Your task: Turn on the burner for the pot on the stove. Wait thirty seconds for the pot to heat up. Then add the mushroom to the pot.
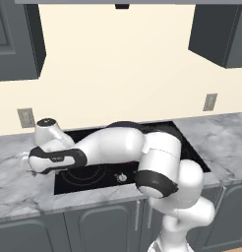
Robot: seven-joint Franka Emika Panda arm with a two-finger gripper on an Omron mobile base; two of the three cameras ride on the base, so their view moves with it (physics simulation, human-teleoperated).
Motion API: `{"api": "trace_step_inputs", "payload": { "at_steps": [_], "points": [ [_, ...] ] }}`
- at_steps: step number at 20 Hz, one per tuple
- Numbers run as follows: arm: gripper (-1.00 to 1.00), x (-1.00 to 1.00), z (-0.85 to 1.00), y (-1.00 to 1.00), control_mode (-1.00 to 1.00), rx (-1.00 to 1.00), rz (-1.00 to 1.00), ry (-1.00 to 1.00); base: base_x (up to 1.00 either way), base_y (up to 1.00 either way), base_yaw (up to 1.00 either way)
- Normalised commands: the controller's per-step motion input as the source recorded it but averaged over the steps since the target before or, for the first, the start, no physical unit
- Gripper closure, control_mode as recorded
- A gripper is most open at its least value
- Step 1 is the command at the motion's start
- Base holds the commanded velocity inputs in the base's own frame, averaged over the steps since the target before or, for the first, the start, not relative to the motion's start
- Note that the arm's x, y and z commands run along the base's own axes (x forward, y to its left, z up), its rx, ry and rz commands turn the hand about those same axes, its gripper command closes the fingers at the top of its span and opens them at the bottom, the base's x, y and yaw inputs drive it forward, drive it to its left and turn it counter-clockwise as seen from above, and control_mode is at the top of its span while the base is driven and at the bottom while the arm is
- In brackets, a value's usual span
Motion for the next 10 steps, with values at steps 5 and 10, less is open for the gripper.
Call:
{"api": "trace_step_inputs", "payload": {
  "at_steps": [5, 10],
  "points": [
    [-1.00, 0.16, -0.03, 0.15, -1.00, 0.00, -0.04, 0.01, 0.00, 0.00, 0.00],
    [-1.00, 0.16, -0.01, 0.00, -1.00, 0.00, -0.03, 0.01, 0.00, 0.00, 0.00]
  ]
}}
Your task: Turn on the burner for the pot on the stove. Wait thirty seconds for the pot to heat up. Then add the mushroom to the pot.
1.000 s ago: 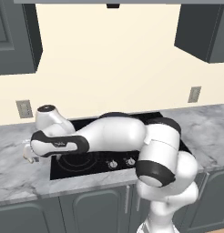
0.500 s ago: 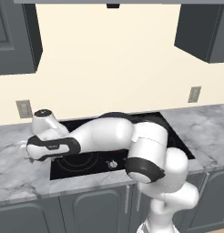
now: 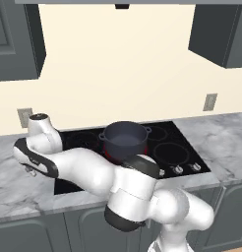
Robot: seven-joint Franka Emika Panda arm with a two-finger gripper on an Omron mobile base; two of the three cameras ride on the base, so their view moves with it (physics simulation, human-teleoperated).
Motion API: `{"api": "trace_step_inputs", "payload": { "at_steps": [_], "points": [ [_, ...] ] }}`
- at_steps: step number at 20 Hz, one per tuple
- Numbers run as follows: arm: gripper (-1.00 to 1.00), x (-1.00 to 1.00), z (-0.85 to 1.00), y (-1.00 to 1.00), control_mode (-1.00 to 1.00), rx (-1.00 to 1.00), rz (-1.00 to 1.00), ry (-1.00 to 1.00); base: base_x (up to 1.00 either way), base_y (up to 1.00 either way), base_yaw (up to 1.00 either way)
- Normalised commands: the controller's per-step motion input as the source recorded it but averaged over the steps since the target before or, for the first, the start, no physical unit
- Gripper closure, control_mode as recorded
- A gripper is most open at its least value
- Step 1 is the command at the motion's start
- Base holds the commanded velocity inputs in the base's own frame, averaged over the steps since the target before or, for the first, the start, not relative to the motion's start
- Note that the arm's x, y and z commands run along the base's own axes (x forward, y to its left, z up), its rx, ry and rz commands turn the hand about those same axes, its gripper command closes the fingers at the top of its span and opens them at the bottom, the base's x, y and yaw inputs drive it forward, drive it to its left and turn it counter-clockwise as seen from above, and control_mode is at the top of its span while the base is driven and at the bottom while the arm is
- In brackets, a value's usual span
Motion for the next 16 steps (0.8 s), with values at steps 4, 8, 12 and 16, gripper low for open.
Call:
{"api": "trace_step_inputs", "payload": {
  "at_steps": [4, 8, 12, 16],
  "points": [
    [-1.00, 0.09, -0.25, 0.00, -1.00, 0.00, 0.00, 0.00, 0.00, 0.00, 0.00],
    [-1.00, 0.05, -0.41, 0.00, -1.00, 0.00, 0.00, 0.00, 0.00, 0.00, 0.00],
    [-1.00, 0.23, -0.33, 0.10, -1.00, 0.00, 0.00, 0.00, 0.00, 0.00, 0.00],
    [-1.00, 0.40, -0.23, 0.18, -1.00, 0.00, 0.00, 0.00, 0.00, 0.00, 0.00]
  ]
}}
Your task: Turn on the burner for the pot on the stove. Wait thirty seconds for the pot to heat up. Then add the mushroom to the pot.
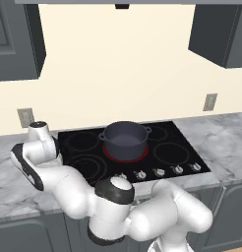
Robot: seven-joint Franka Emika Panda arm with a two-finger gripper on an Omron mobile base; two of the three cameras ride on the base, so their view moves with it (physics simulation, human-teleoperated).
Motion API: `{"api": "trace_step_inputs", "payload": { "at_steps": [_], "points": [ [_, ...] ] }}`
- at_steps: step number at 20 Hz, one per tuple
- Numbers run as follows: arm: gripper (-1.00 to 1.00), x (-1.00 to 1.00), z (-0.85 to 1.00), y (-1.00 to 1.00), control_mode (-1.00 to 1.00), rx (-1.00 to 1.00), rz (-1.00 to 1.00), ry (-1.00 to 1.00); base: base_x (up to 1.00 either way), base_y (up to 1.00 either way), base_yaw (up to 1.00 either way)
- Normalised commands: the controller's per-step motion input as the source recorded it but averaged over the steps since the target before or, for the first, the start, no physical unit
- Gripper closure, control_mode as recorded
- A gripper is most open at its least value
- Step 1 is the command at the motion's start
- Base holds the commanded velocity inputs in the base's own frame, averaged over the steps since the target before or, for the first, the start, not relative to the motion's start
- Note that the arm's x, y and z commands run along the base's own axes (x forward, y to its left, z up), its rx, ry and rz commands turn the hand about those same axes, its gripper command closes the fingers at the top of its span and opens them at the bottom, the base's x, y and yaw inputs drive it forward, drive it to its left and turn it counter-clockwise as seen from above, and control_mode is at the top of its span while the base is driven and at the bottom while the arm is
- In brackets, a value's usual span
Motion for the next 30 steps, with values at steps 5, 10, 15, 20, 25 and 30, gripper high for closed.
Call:
{"api": "trace_step_inputs", "payload": {
  "at_steps": [5, 10, 15, 20, 25, 30],
  "points": [
    [-1.00, 0.35, -0.21, 0.40, -1.00, 0.00, 0.00, 0.00, 0.00, 0.00, 0.00],
    [-1.00, 0.42, -0.28, 0.42, -1.00, 0.00, 0.01, 0.00, 0.00, 0.00, 0.00],
    [-1.00, 0.46, -0.32, 0.23, -1.00, 0.00, 0.03, 0.00, 0.00, 0.00, 0.00],
    [1.00, 0.37, -0.38, 0.36, -1.00, 0.00, 0.02, 0.00, 0.00, 0.00, 0.00],
    [1.00, -0.13, -0.23, 0.00, -1.00, 0.00, -0.03, 0.00, 0.00, 0.00, 0.00],
    [1.00, -0.44, 0.27, -0.99, -1.00, 0.02, -0.21, -0.01, 0.00, 0.00, 0.00]
  ]
}}
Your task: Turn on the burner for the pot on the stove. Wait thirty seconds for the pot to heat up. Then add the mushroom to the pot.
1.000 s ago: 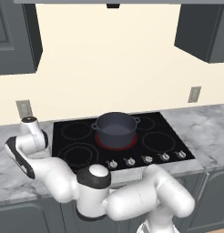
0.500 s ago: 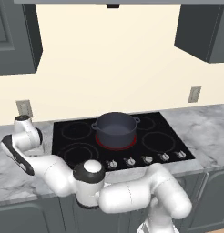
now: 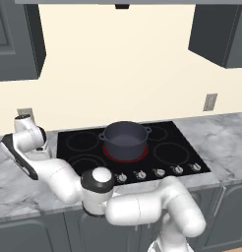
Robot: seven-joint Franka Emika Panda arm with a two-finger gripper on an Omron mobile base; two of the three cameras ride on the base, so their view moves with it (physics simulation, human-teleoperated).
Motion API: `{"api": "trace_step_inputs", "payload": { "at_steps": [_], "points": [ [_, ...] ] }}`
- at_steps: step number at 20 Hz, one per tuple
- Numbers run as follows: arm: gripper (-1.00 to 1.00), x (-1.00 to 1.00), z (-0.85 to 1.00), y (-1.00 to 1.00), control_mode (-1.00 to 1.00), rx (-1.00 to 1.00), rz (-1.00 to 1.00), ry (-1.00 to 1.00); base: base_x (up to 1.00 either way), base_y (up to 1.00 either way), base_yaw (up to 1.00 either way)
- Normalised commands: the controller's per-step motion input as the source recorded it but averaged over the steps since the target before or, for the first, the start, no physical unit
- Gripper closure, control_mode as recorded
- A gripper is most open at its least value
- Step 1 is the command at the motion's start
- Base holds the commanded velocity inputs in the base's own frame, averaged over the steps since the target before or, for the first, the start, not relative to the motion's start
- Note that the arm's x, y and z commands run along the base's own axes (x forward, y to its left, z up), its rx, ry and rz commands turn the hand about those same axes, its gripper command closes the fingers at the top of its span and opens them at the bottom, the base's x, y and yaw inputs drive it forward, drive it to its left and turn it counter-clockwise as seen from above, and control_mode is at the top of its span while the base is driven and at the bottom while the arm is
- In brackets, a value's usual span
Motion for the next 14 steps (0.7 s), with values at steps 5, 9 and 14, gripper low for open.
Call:
{"api": "trace_step_inputs", "payload": {
  "at_steps": [5, 9, 14],
  "points": [
    [1.00, -0.06, 0.86, -1.00, -1.00, 0.11, -0.33, -0.02, 0.00, 0.00, 0.00],
    [1.00, -0.61, 0.86, -0.58, -1.00, 0.20, -0.26, -0.14, 0.00, 0.00, 0.00],
    [1.00, -0.99, 0.66, -0.37, -1.00, 0.09, -0.23, -0.08, 0.00, 0.00, 0.00]
  ]
}}
